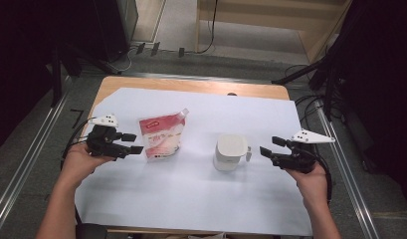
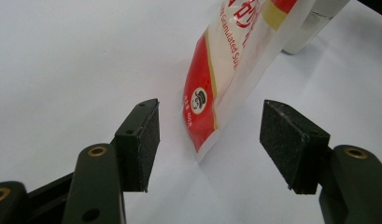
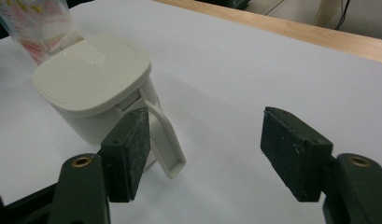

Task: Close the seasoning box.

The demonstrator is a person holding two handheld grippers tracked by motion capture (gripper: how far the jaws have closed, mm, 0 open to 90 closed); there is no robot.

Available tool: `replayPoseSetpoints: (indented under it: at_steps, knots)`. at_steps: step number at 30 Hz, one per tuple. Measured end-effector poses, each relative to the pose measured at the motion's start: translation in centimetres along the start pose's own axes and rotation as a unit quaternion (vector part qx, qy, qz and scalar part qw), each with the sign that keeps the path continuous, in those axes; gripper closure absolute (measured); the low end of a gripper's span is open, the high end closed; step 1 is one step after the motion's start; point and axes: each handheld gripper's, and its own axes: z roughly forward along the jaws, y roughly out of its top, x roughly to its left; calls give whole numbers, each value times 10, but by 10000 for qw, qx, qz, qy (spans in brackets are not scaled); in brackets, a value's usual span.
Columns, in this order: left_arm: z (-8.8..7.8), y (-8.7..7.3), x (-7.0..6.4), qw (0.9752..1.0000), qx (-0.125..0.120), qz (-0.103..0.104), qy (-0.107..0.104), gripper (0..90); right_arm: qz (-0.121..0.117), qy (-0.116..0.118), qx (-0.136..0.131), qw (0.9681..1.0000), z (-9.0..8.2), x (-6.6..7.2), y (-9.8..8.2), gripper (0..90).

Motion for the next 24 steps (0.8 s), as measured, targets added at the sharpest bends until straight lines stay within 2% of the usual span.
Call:
replayPoseSetpoints:
  at_steps: [5,13,24]
  knots:
    - [0,0,0,10000,-35,-19,23,387,184,0,46,9998,-1,-8,-7,306]
    - [1,0,0,10000,3,-23,17,386,191,-9,97,9998,2,-14,-12,291]
    - [2,-1,1,10000,-11,-30,38,379,167,-59,196,9997,4,-14,-13,287]
